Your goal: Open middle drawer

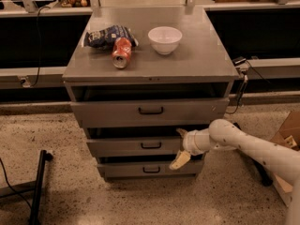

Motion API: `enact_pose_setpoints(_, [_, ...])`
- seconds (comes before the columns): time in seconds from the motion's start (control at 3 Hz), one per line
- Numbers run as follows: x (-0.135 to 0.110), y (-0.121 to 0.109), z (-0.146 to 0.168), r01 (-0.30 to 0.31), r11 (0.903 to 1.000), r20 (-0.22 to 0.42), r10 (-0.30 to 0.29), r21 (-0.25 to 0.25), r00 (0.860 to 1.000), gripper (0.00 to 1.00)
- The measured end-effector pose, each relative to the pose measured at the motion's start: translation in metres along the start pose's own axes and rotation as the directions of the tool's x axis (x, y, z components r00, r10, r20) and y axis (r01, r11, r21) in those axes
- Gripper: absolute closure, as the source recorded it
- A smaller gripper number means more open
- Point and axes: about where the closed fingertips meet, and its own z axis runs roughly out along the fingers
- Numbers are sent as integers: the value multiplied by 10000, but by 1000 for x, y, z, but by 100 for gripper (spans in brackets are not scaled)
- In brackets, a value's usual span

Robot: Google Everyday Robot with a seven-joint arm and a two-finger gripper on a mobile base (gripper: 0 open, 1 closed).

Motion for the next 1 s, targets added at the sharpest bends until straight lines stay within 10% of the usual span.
enact_pose_setpoints(0.33, [15, -16, 10, -209, 9997, -123, 211, 128, 9997, 0])
enact_pose_setpoints(1.0, [28, -28, 12, -234, 9992, -503, 250, 325, 9984, 42])
